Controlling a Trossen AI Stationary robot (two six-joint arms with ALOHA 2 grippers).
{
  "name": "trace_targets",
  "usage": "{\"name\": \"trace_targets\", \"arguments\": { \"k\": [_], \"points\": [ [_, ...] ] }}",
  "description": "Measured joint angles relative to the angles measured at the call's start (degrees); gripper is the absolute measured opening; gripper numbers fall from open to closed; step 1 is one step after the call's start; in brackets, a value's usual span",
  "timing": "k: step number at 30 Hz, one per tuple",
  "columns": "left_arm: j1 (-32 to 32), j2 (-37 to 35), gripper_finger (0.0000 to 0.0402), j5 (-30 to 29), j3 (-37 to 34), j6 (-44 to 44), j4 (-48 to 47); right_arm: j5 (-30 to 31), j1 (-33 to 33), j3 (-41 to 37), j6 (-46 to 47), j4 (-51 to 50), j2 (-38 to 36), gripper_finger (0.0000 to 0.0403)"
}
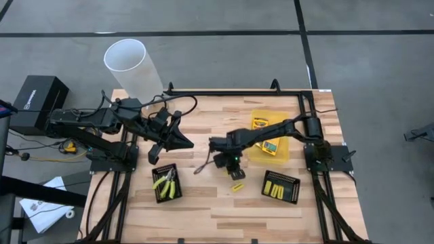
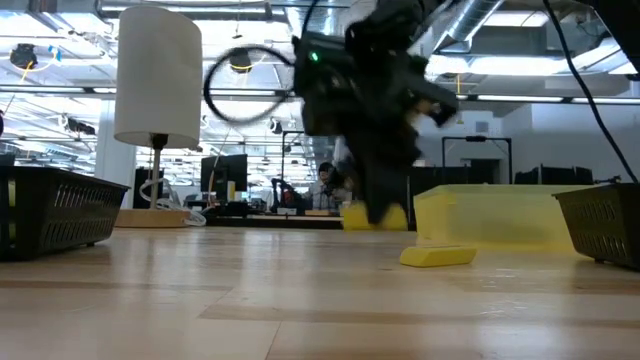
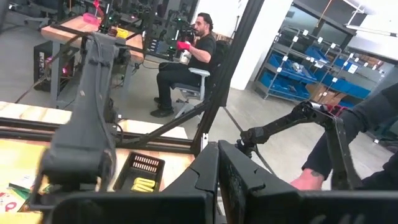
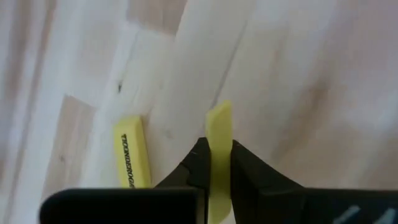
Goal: Pick & Place School Supplies
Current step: Put the eraser into the right black bin
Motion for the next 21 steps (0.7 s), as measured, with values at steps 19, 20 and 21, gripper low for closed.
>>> {"name": "trace_targets", "arguments": {
  "k": [19, 20, 21],
  "points": [
    [-0.1, 0.0, 0.0001, 0.2, 0.0, 5.6, -0.7, -0.9, -1.3, 10.0, -1.0, -35.8, -13.4, 0.0023],
    [-0.1, 0.0, 0.0001, 0.2, 0.0, 5.7, -0.8, -0.9, -0.7, 8.3, 0.9, -35.7, -15.2, 0.0023],
    [-0.1, 0.0, 0.0001, 0.2, 0.0, 5.7, -0.8, -0.9, 0.0, 6.5, 3.2, -35.1, -17.0, 0.0023]
  ]
}}
